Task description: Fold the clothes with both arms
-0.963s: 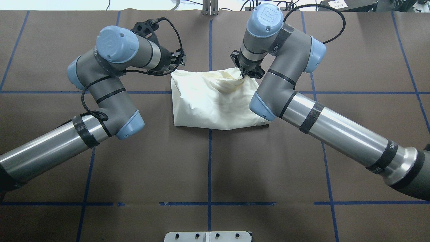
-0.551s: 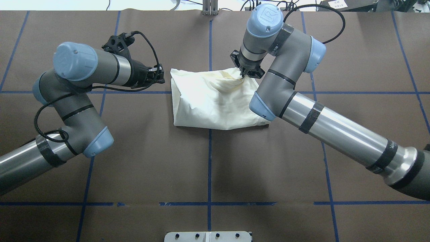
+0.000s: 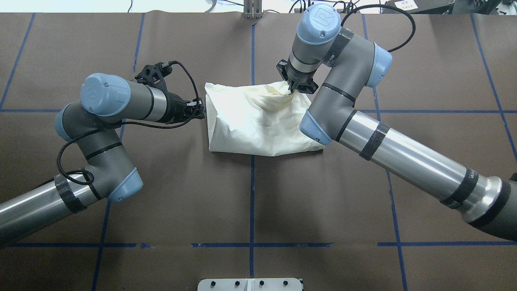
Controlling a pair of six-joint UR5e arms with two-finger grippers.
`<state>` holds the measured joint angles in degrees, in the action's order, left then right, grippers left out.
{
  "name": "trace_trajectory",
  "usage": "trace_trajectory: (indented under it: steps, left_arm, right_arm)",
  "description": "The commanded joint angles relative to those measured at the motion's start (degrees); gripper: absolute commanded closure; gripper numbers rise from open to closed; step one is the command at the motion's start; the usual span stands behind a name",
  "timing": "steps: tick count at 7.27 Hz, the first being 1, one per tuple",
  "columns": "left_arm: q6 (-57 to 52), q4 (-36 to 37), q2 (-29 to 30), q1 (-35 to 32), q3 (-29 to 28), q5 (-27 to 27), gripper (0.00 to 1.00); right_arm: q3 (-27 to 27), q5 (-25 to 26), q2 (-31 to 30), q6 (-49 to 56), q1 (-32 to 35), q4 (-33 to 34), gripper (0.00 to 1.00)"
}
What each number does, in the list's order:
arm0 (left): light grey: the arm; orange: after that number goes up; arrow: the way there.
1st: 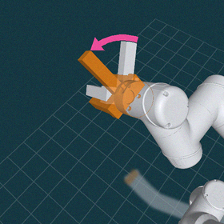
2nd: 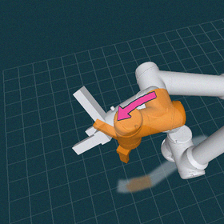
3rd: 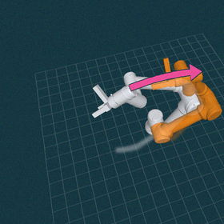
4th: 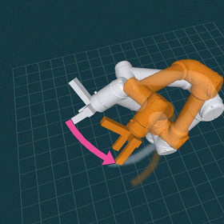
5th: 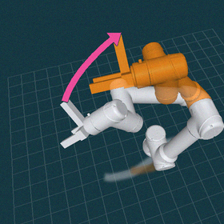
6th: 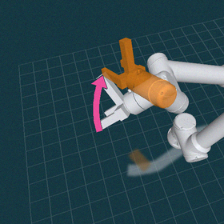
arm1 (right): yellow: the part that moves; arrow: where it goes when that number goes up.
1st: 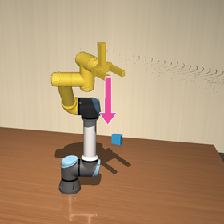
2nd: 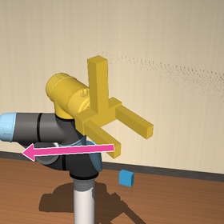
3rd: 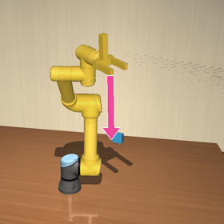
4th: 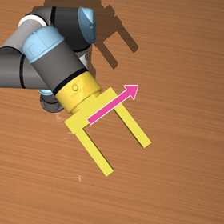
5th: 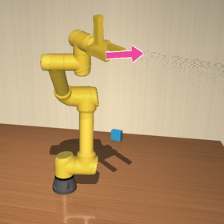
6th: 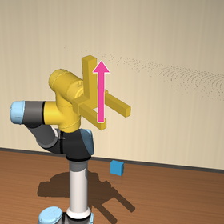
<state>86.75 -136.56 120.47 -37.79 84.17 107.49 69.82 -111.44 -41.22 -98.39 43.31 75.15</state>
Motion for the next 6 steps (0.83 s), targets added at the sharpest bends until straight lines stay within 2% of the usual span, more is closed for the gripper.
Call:
trace_trajectory:
  steps: [1, 6]
  left_arm:
    - [0.17, -0.89, 0.82, 2.09, -0.32, 0.0, 1.0]
    - [-0.09, -2.21, 0.21, 6.4, 0.56, 0.79, 1.0]
  right_arm:
    - [0.22, 0.0, 0.09, -0.05, 0.1, 0.0, 1.0]
    - [0.58, 0.0, 0.09, -0.05, 0.1, 0.0, 1.0]
